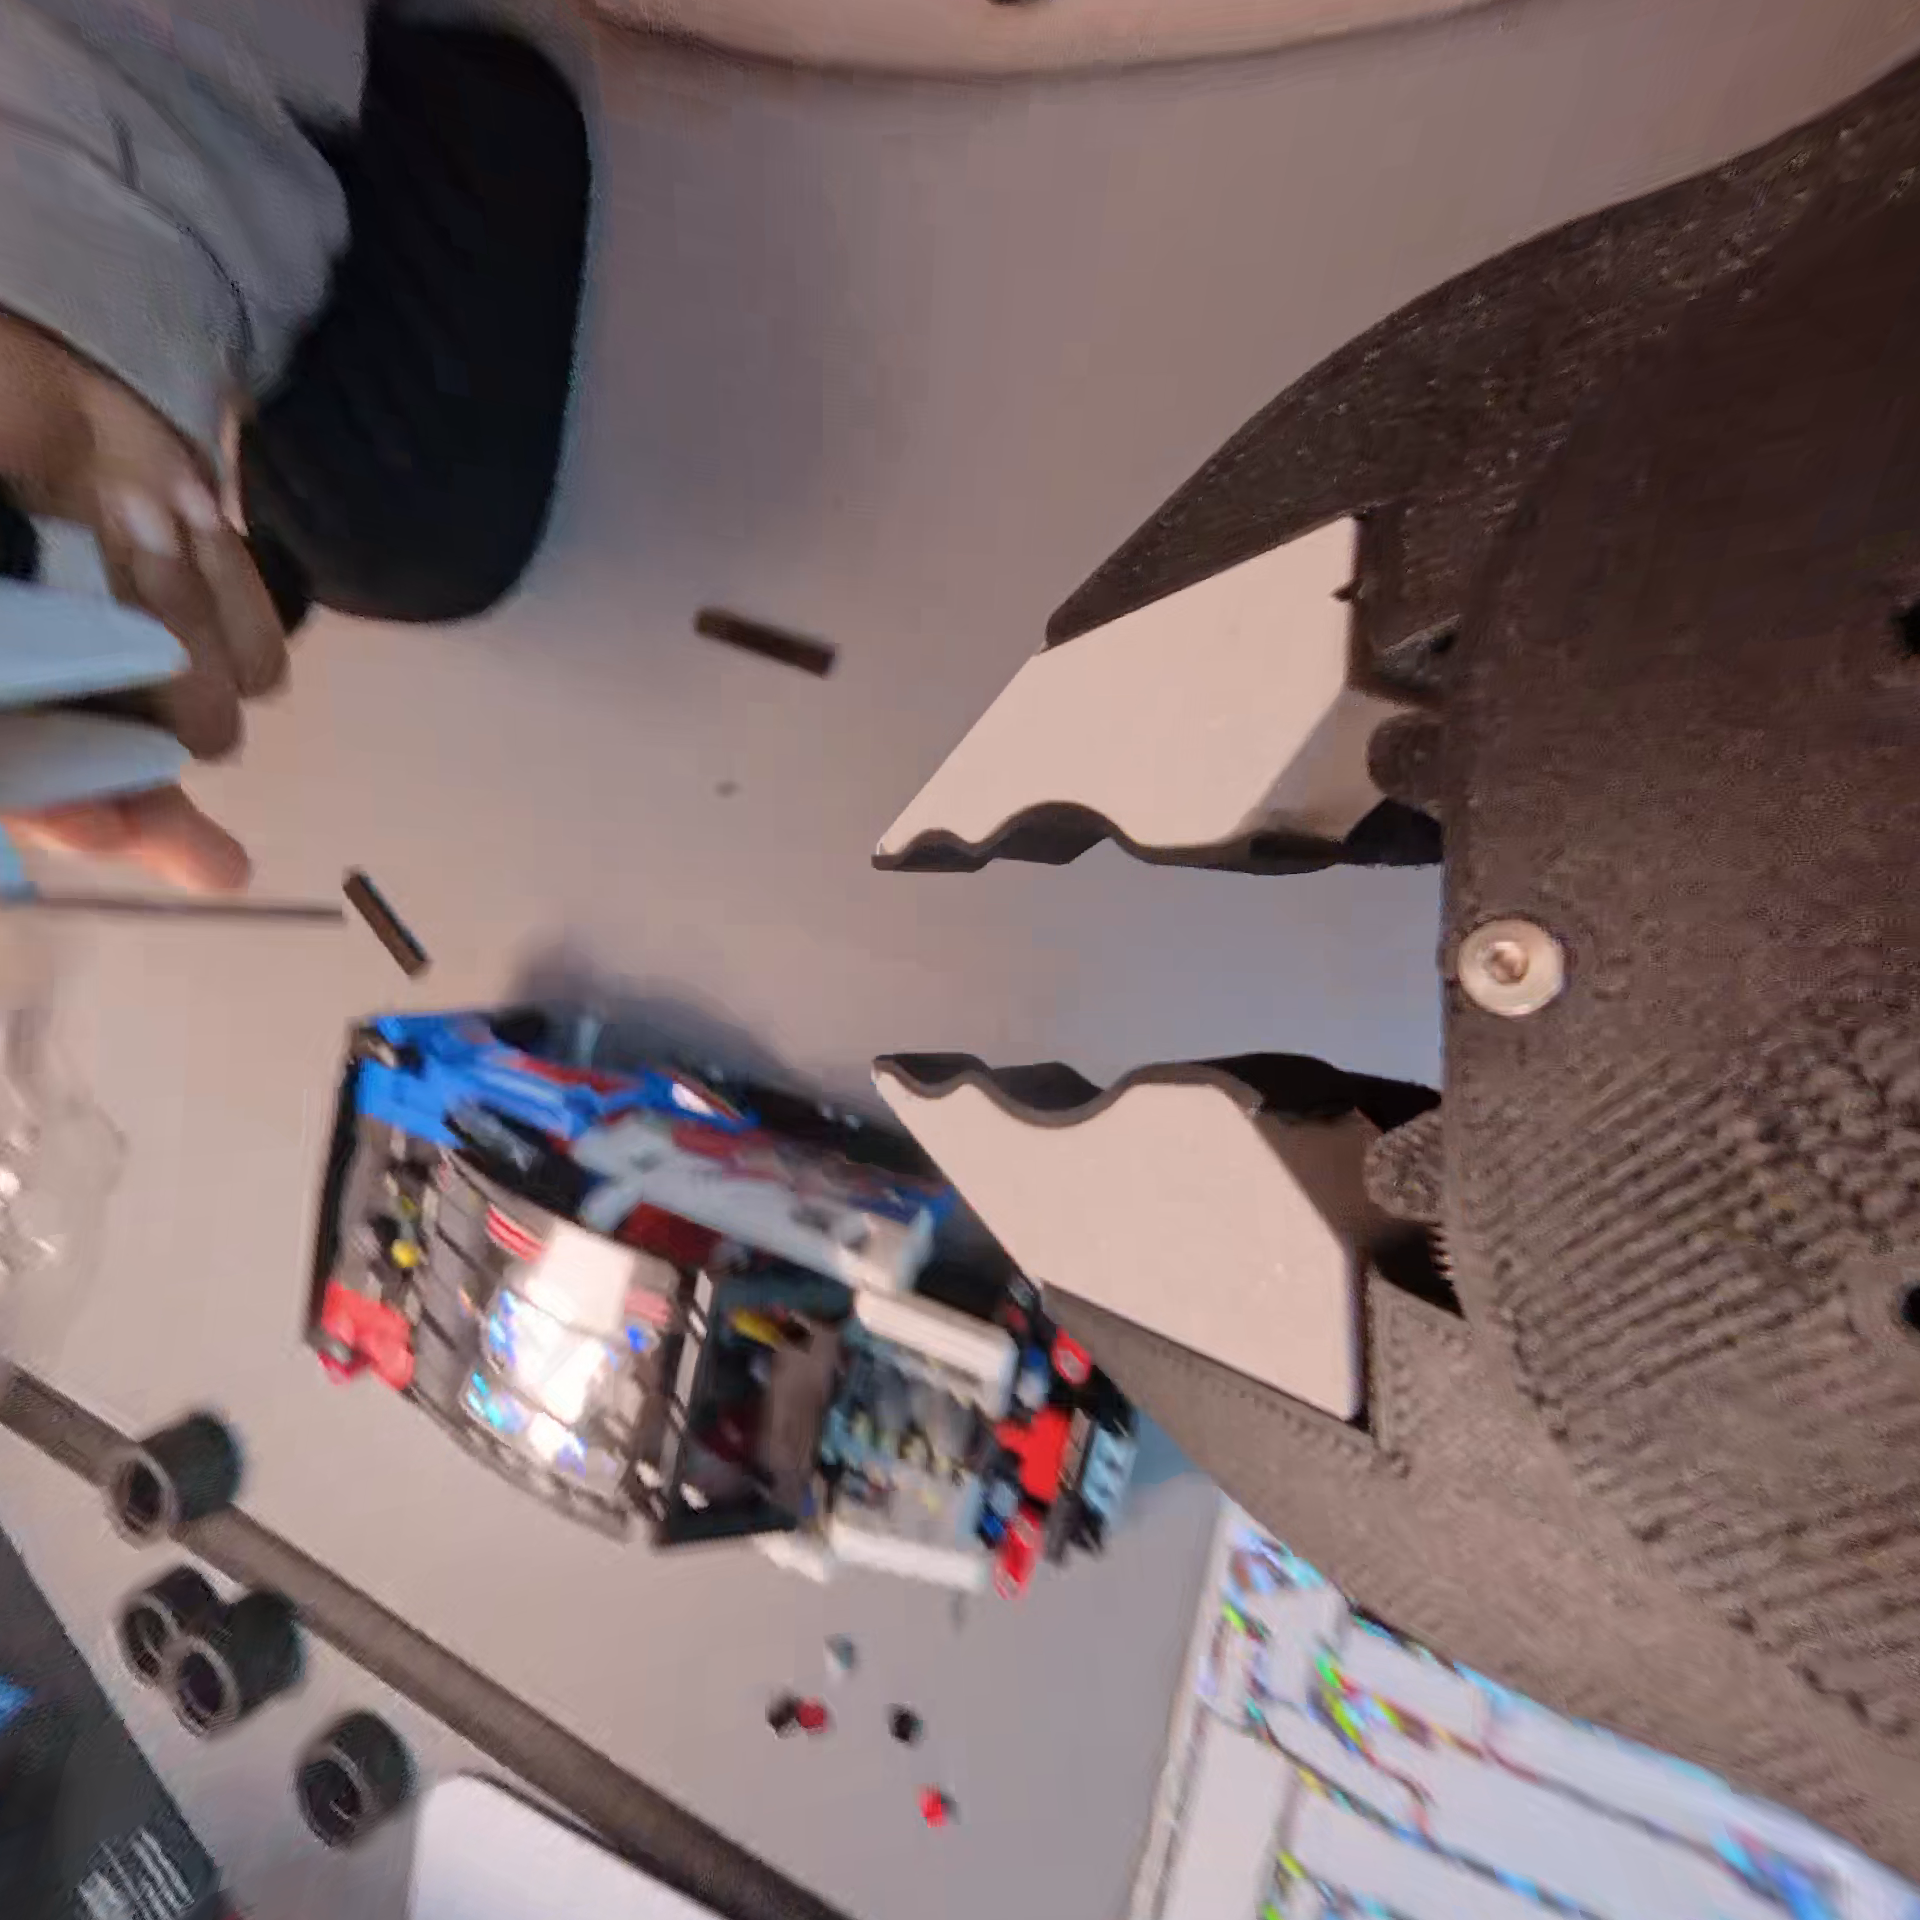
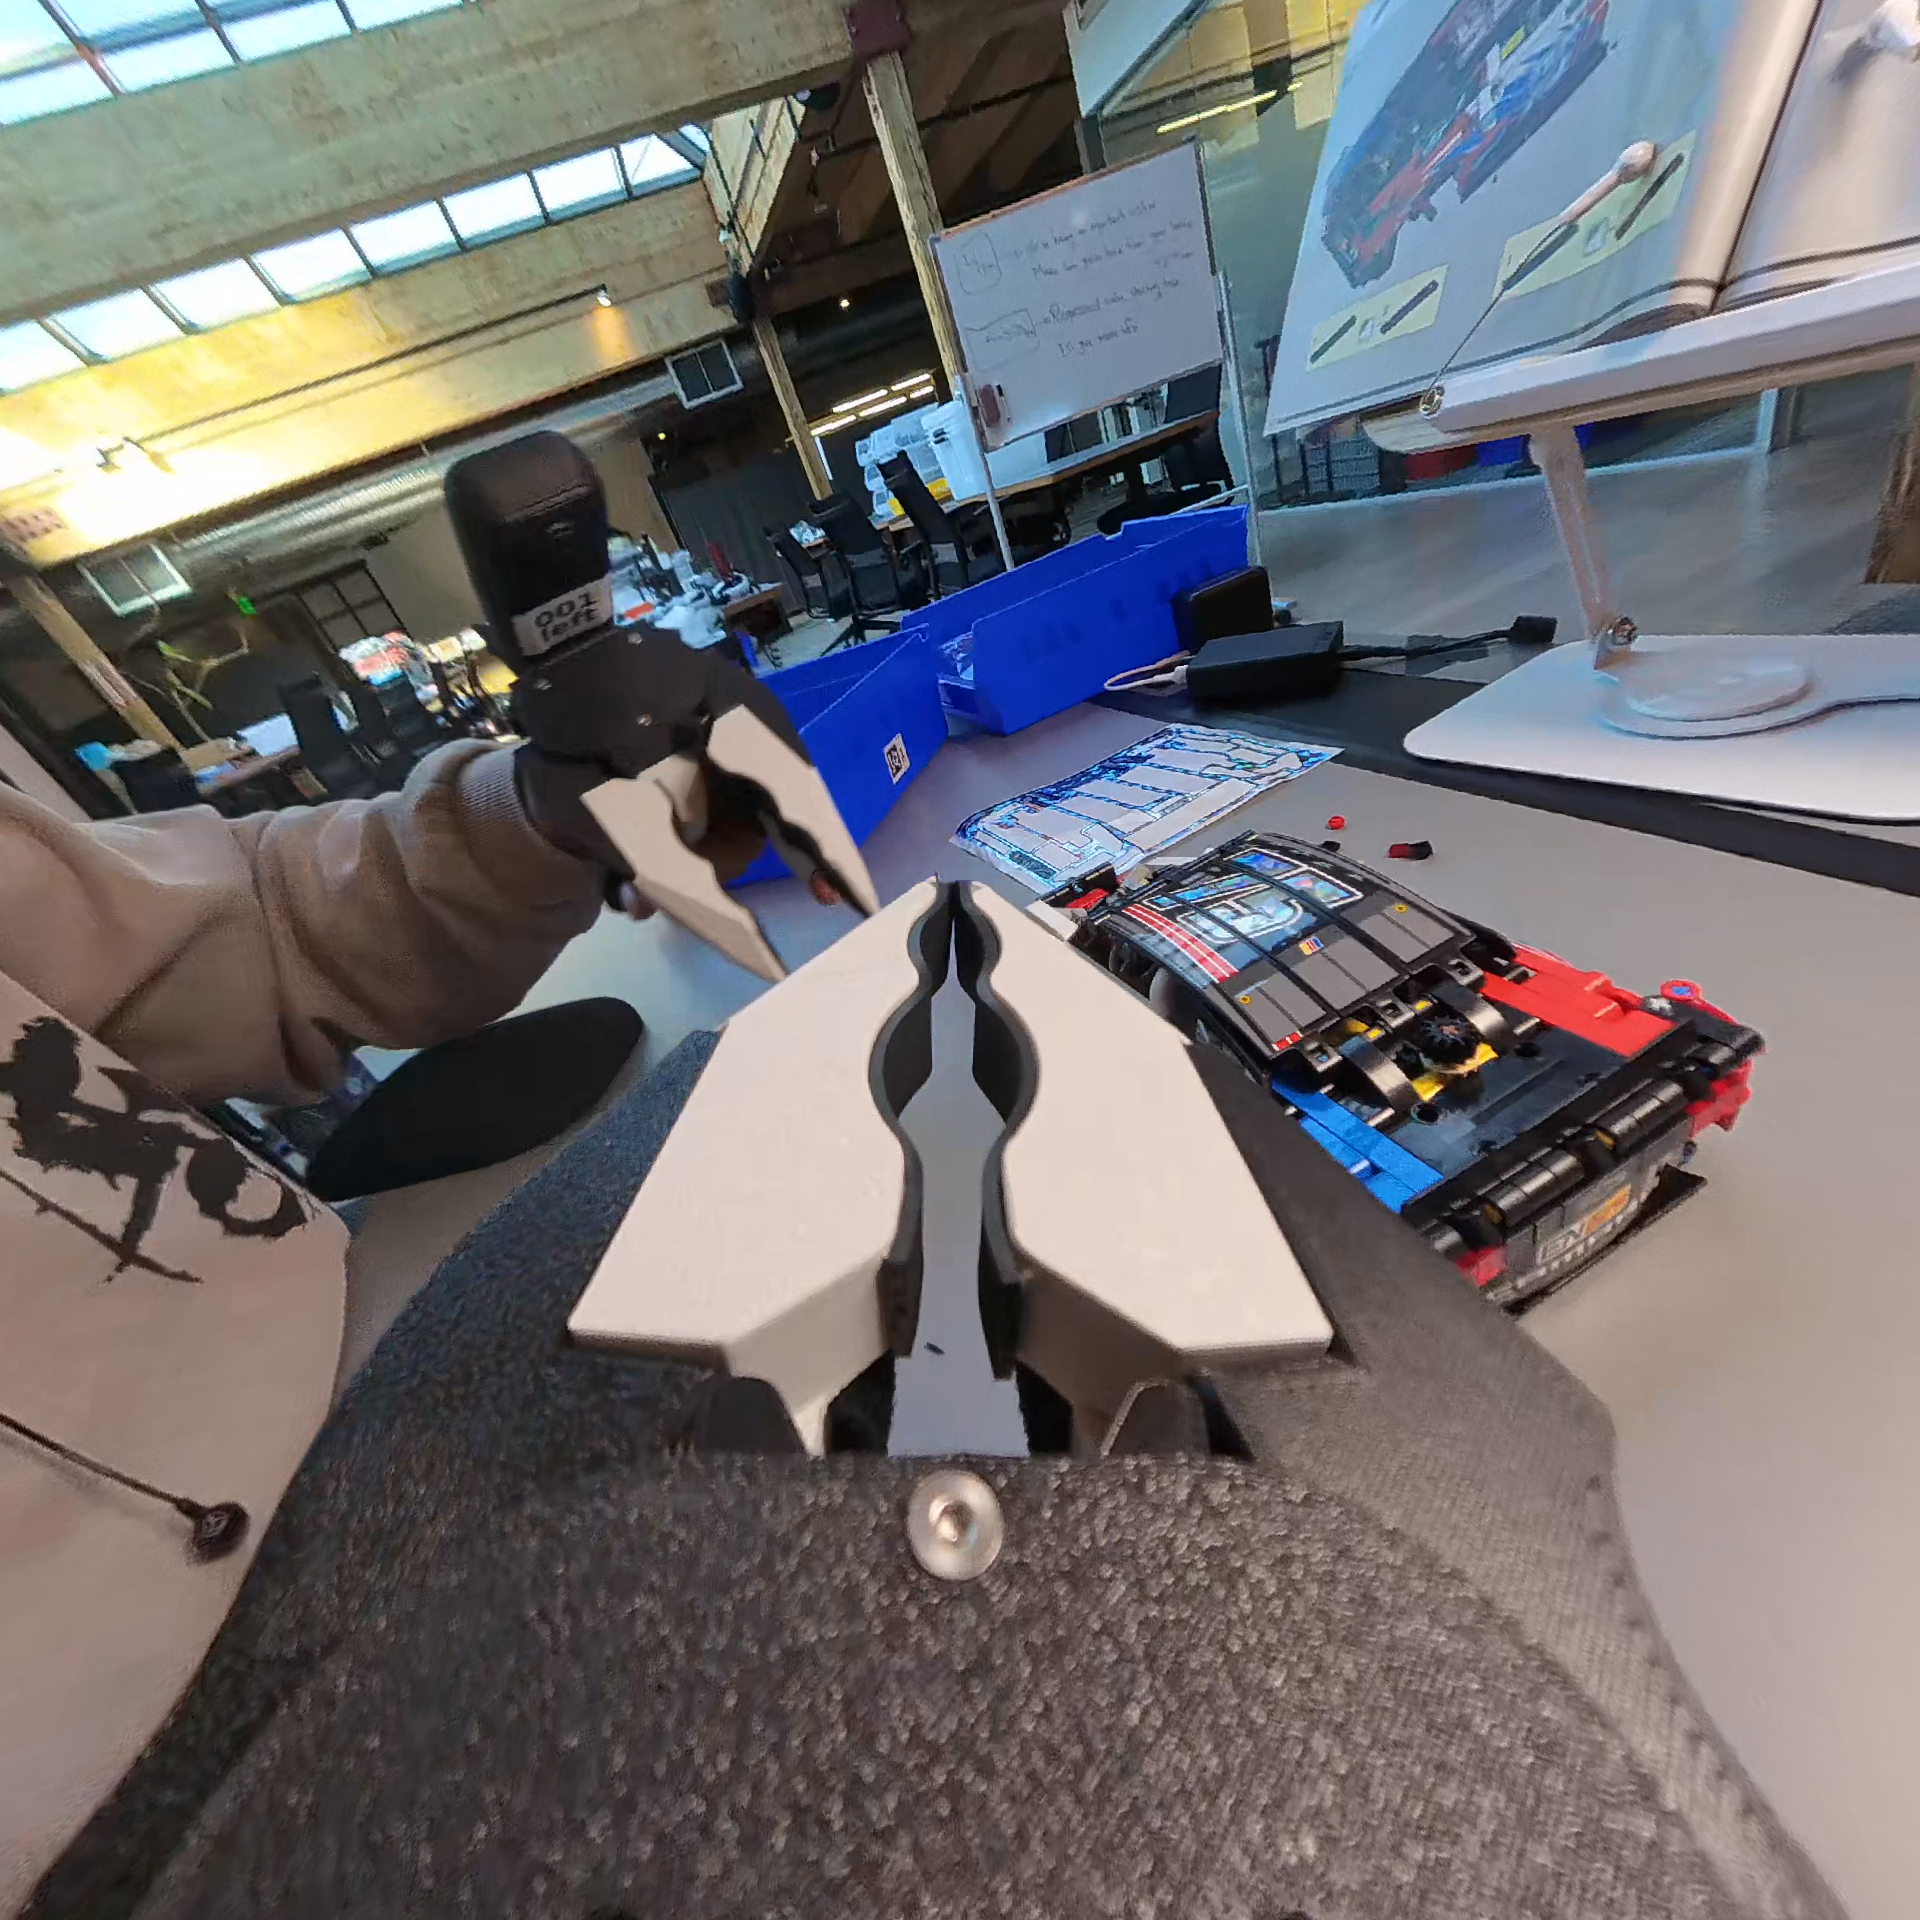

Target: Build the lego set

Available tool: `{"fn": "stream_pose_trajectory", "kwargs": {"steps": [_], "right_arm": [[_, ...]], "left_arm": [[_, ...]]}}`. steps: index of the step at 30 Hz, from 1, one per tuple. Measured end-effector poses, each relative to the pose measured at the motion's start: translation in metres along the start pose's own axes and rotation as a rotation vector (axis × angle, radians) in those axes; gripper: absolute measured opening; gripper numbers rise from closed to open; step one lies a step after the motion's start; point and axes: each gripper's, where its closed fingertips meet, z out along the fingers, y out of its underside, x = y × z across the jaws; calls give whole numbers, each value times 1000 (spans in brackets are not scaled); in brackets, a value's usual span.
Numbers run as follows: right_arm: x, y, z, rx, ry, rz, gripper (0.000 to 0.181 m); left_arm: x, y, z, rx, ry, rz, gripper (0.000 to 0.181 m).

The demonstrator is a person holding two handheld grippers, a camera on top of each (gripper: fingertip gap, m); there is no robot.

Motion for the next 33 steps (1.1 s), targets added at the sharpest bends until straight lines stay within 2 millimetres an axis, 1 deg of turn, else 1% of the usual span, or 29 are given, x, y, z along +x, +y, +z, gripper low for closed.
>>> {"fn": "stream_pose_trajectory", "kwargs": {"steps": [1,2,3,4,5,6,7,8,10,13,16,19,22,24,26,27,29,31,33], "right_arm": [[-5,1,1,-2,9,-47,0],[-11,3,2,-5,17,-110,0],[-18,5,3,-12,25,-181,0],[-25,7,4,-21,32,-250,0],[-31,10,6,-29,37,-306,0],[-39,13,8,-32,29,-342,0],[-46,13,9,-22,18,-360,0],[-52,13,10,-4,7,-367,0],[-61,12,12,20,-9,-376,0],[-66,17,14,10,23,-501,0],[-75,18,16,19,29,-609,0],[-80,26,20,-5,23,-698,0],[-78,37,23,-47,23,-748,0],[-77,42,23,-67,33,-792,0],[-76,46,25,-87,52,-851,0],[-75,47,25,-94,67,-886,0],[-74,48,26,-107,106,-981,0],[-72,48,27,-110,156,-1088,0],[-71,48,28,-118,211,-1201,0]], "left_arm": [[21,-9,11,61,26,4,30],[38,-18,20,119,50,-4,27],[50,-27,26,180,70,-26,25],[57,-36,30,239,78,-56,24],[57,-43,32,285,64,-83,24],[51,-47,34,307,24,-90,24],[44,-48,36,316,-19,-82,24],[42,-49,35,328,-28,-77,25],[48,-57,29,384,15,-72,24],[47,-63,18,436,-49,8,19],[45,-63,13,434,-115,61,16],[53,-70,3,500,-80,103,12],[62,-72,-3,513,-67,174,8],[63,-73,-6,518,-56,161,3],[62,-70,-5,497,-20,79,1],[60,-68,-3,478,18,-5,0],[59,-66,0,475,134,-239,5],[54,-65,2,506,241,-492,8],[51,-65,3,545,357,-709,14]]}}
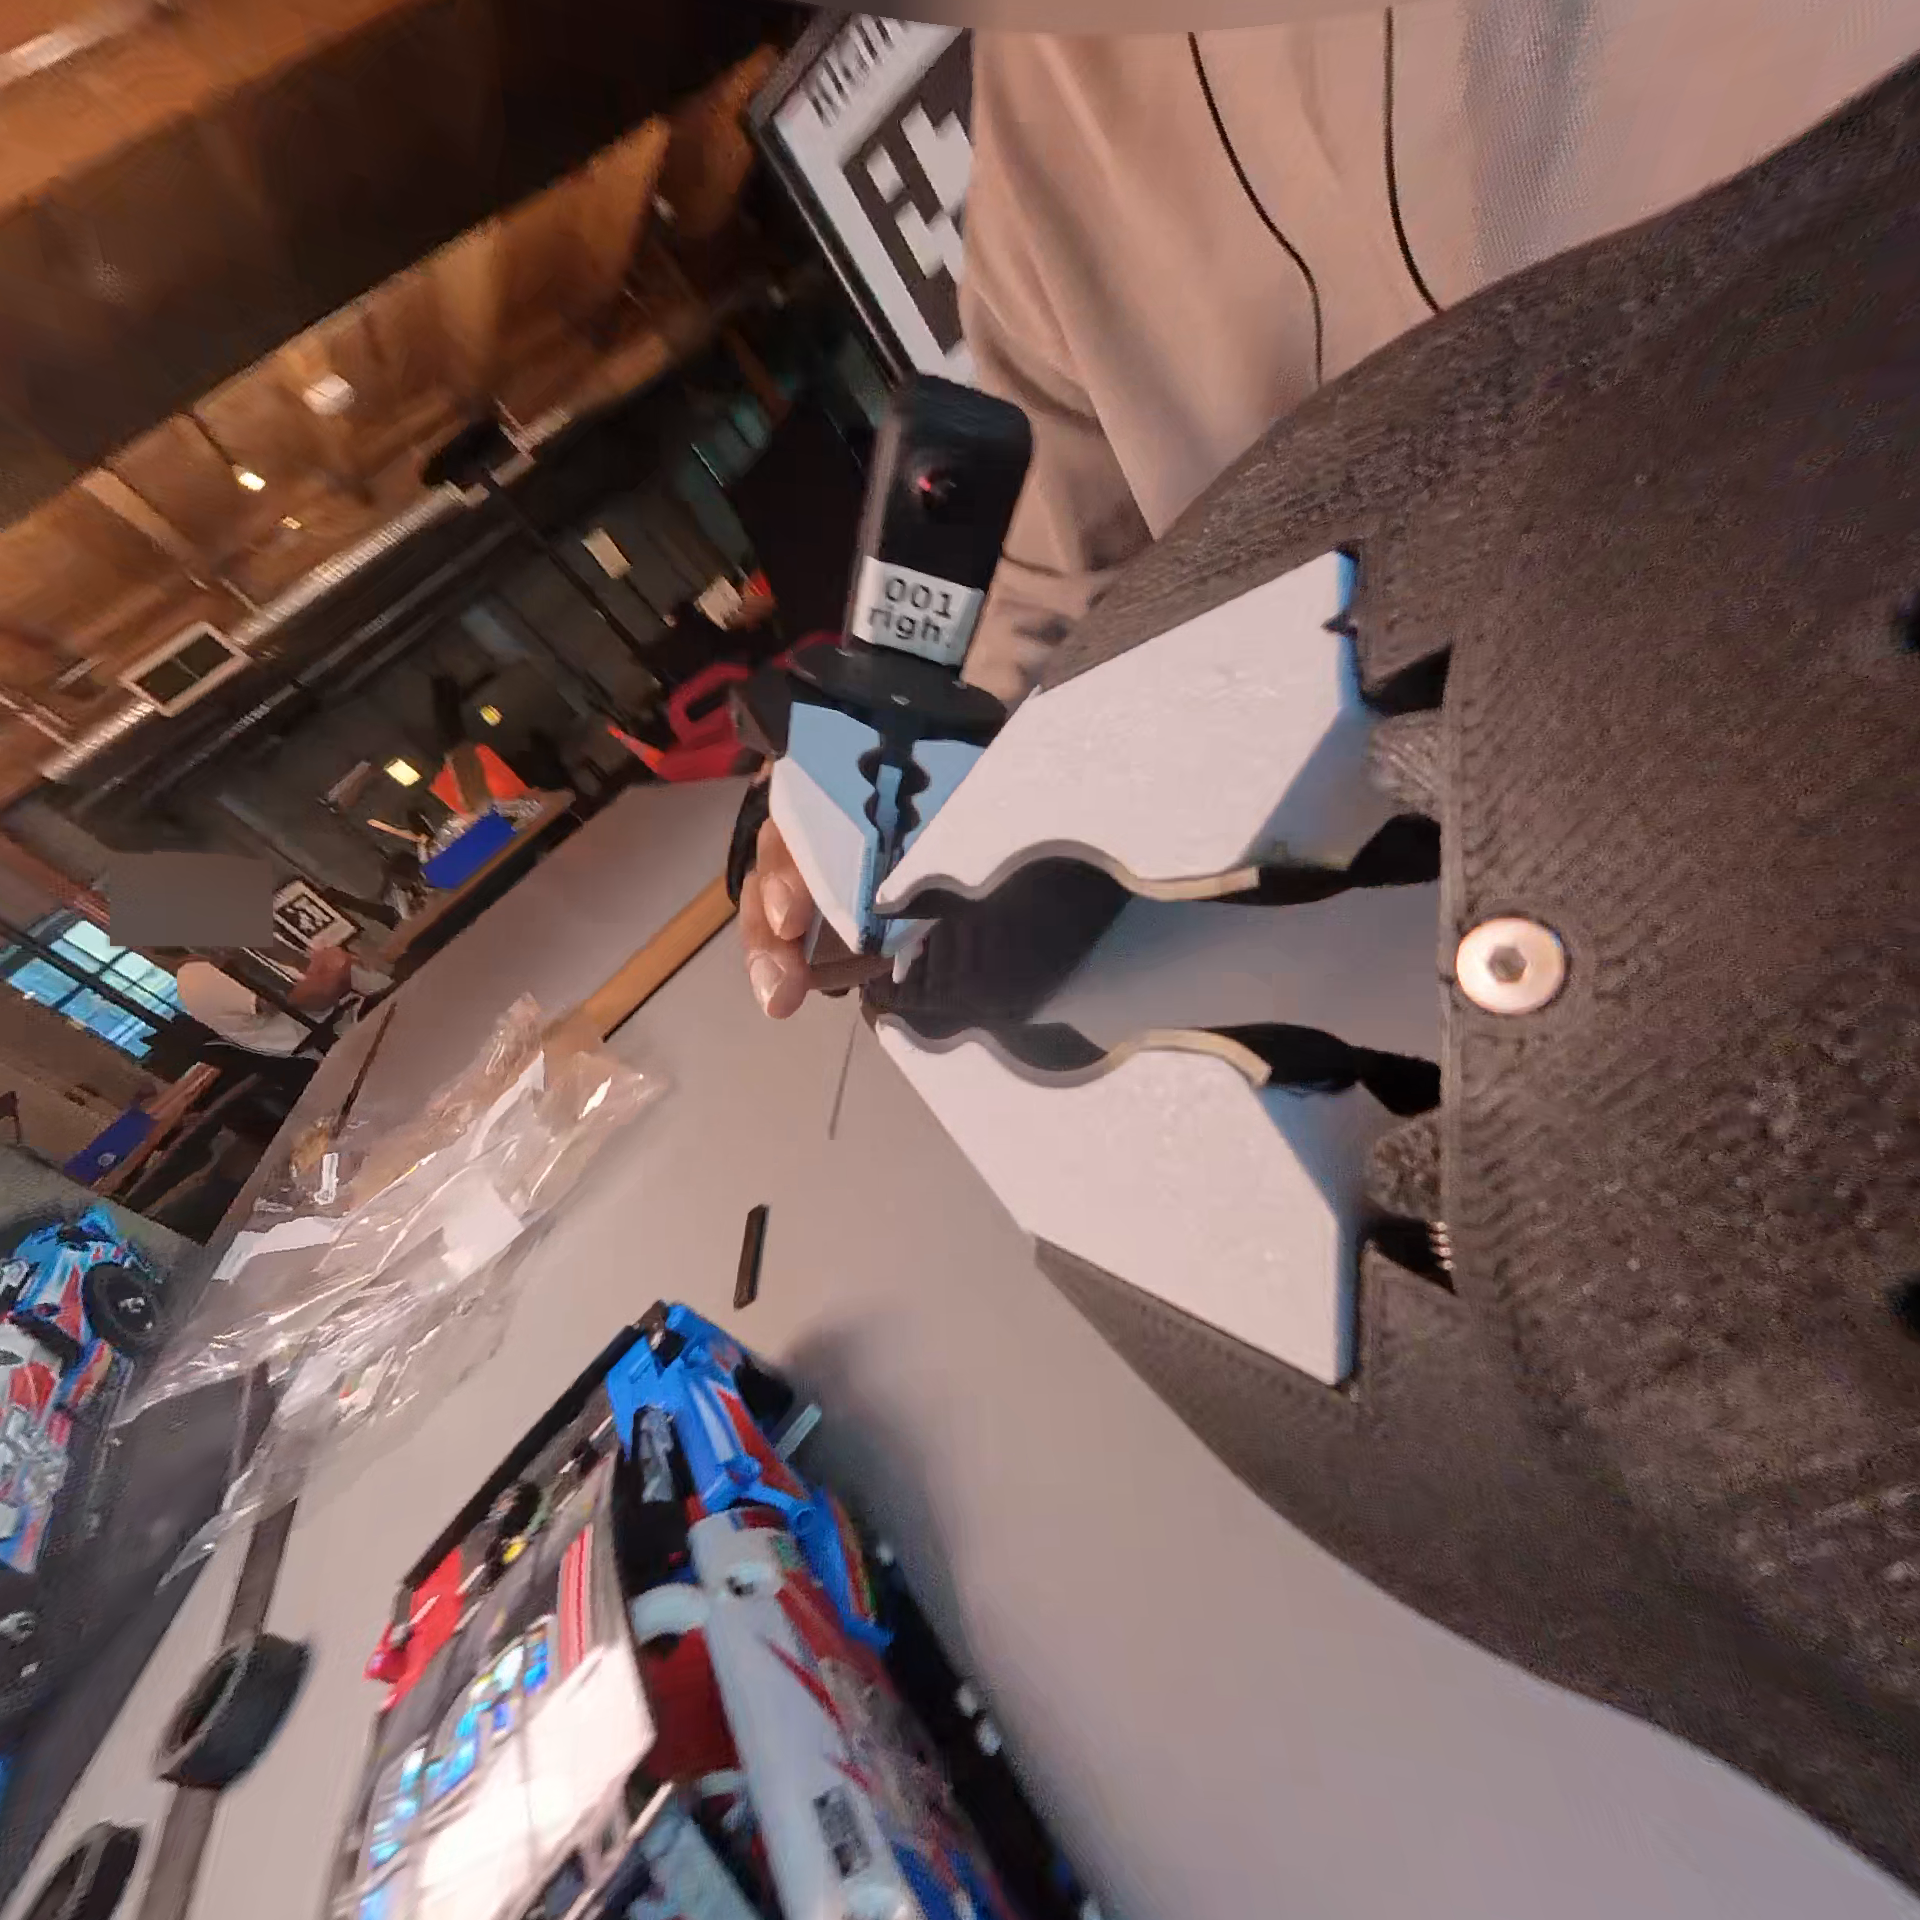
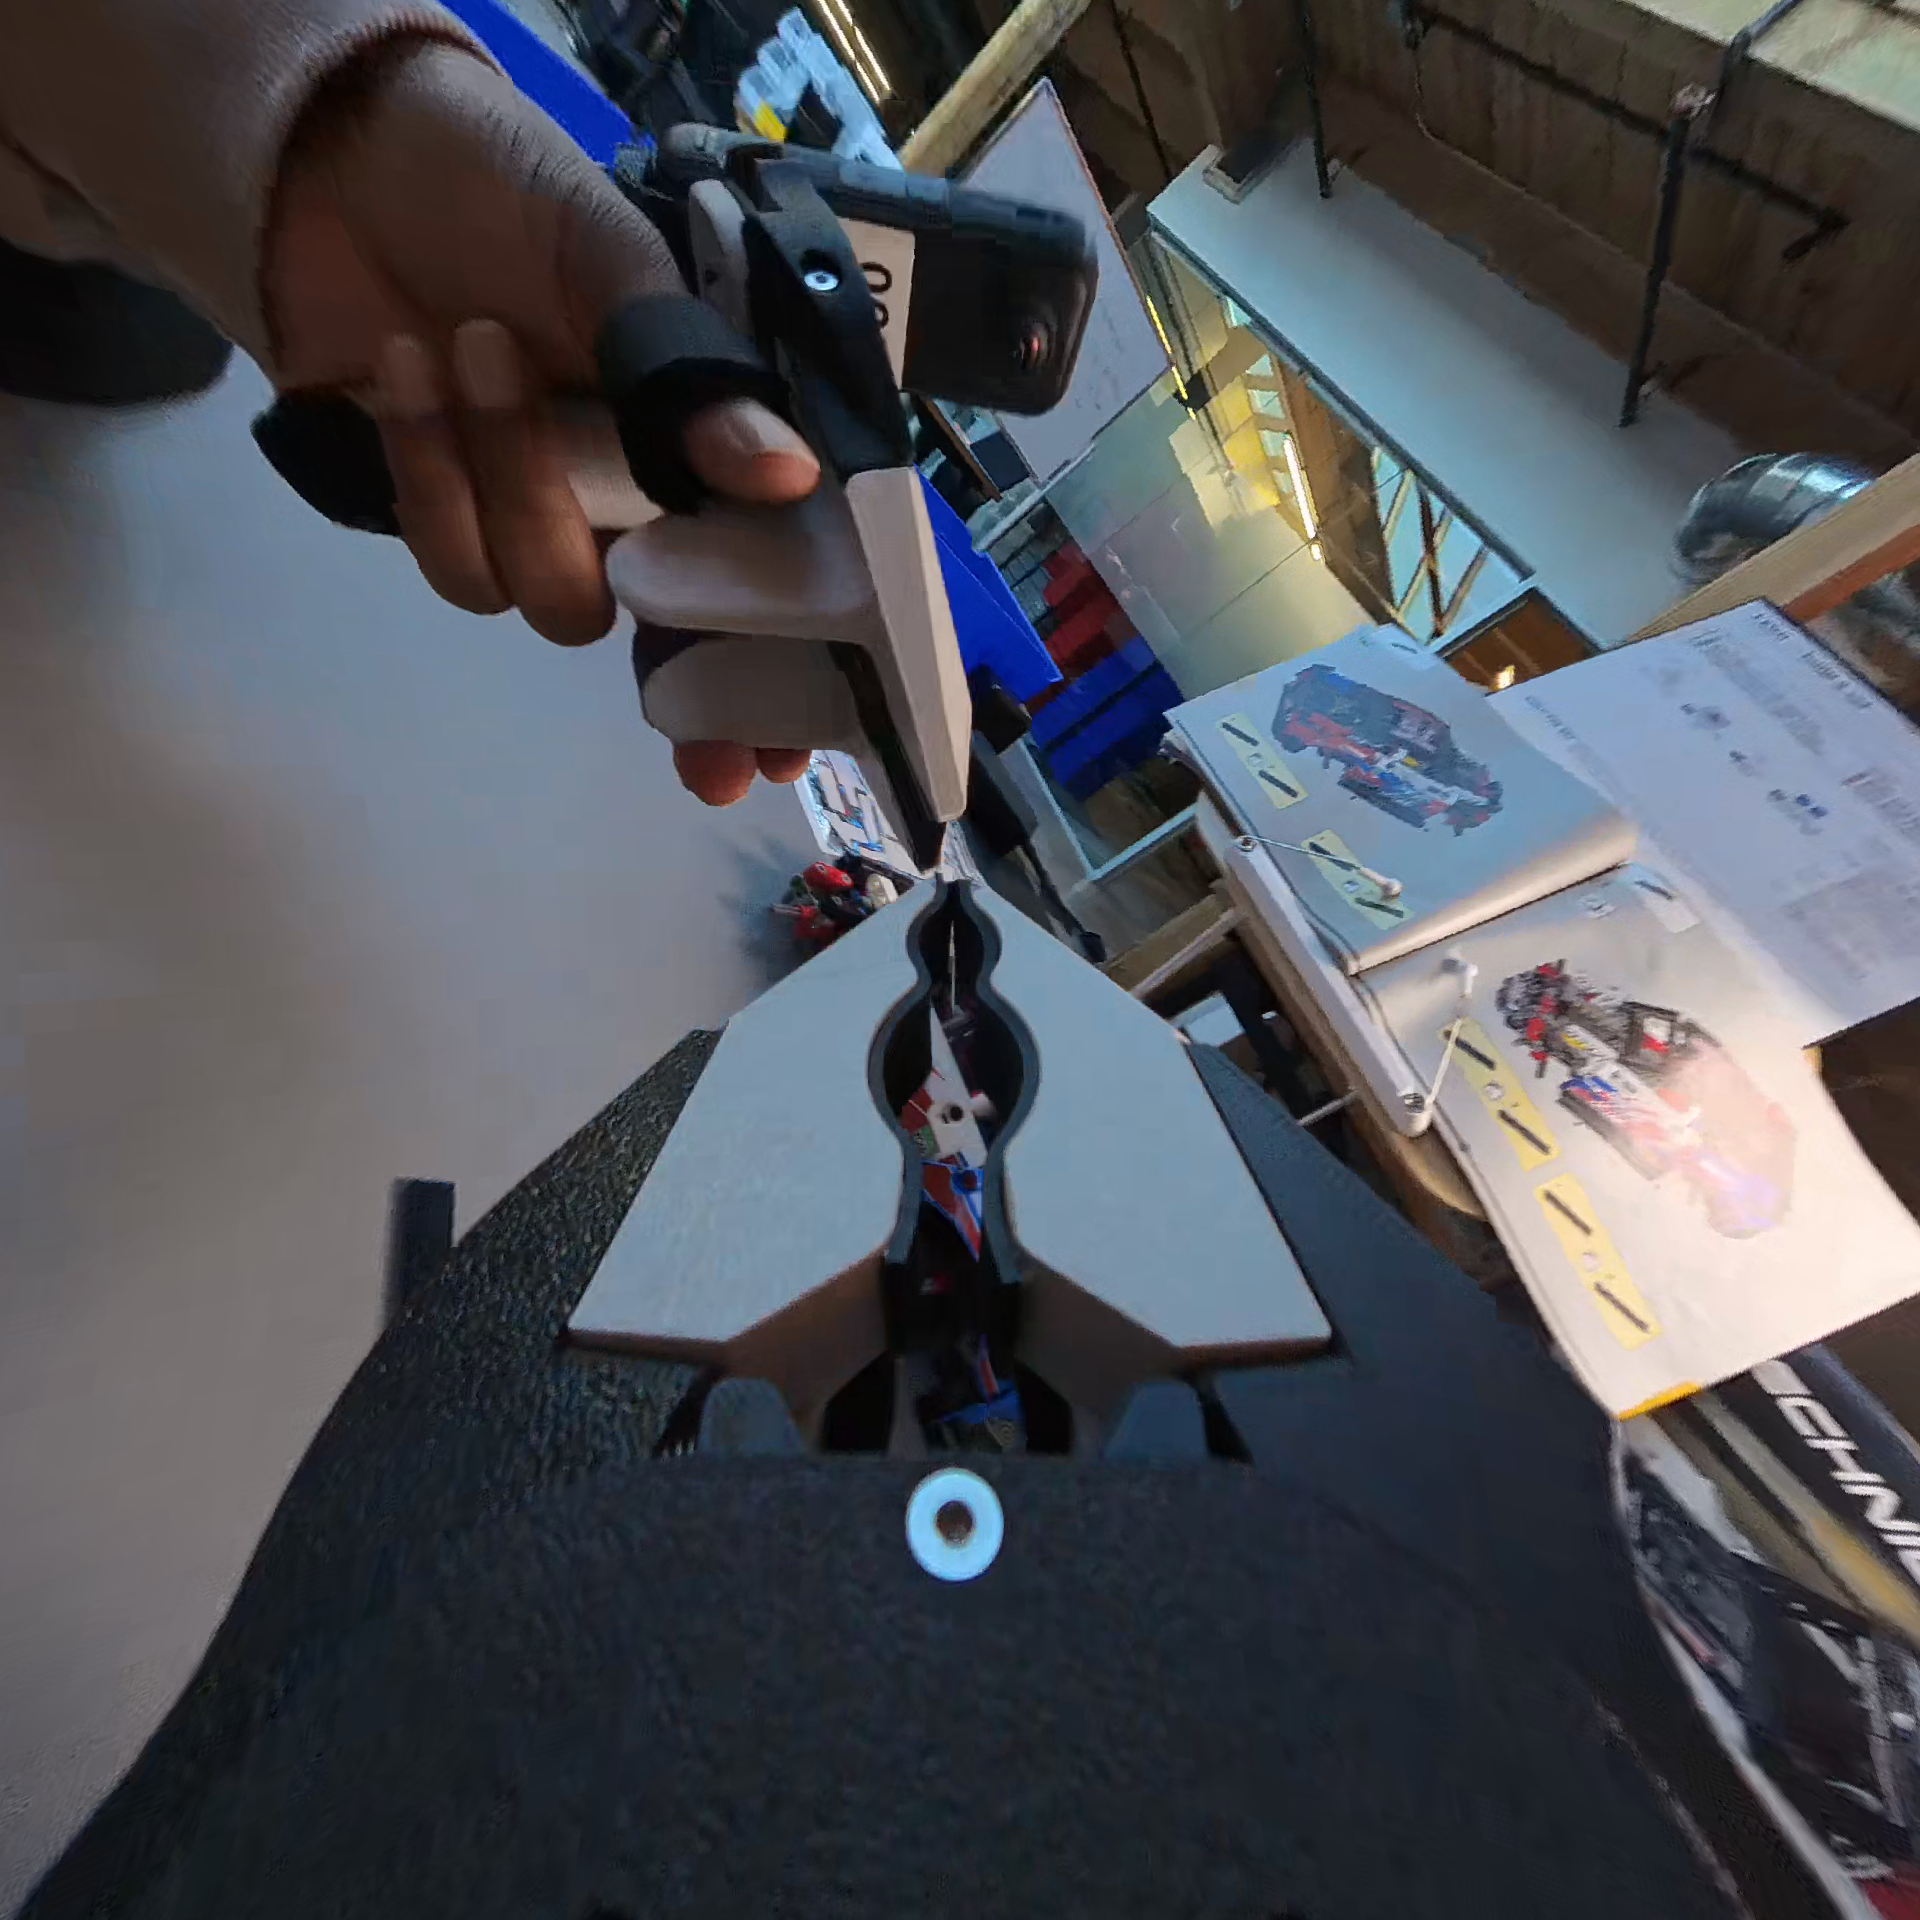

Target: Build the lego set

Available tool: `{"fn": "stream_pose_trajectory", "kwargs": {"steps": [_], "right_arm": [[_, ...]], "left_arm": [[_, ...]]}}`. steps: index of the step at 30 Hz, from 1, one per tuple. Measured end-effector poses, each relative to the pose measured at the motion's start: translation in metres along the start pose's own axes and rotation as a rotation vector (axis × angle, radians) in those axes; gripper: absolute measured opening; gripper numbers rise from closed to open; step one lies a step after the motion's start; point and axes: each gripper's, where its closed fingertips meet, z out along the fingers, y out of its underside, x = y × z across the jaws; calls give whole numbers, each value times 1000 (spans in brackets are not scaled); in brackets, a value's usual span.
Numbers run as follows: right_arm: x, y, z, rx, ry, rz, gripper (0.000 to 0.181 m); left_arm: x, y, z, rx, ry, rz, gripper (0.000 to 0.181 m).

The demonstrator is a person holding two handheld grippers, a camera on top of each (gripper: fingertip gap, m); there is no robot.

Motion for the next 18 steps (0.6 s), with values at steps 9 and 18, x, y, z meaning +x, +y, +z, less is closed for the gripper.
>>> {"fn": "stream_pose_trajectory", "kwargs": {"steps": [9,18], "right_arm": [[-3,6,8,-60,88,-265,0],[-5,9,9,-79,100,-320,0]], "left_arm": [[-6,7,9,86,127,-356,10],[-10,3,6,117,123,-371,1]]}}
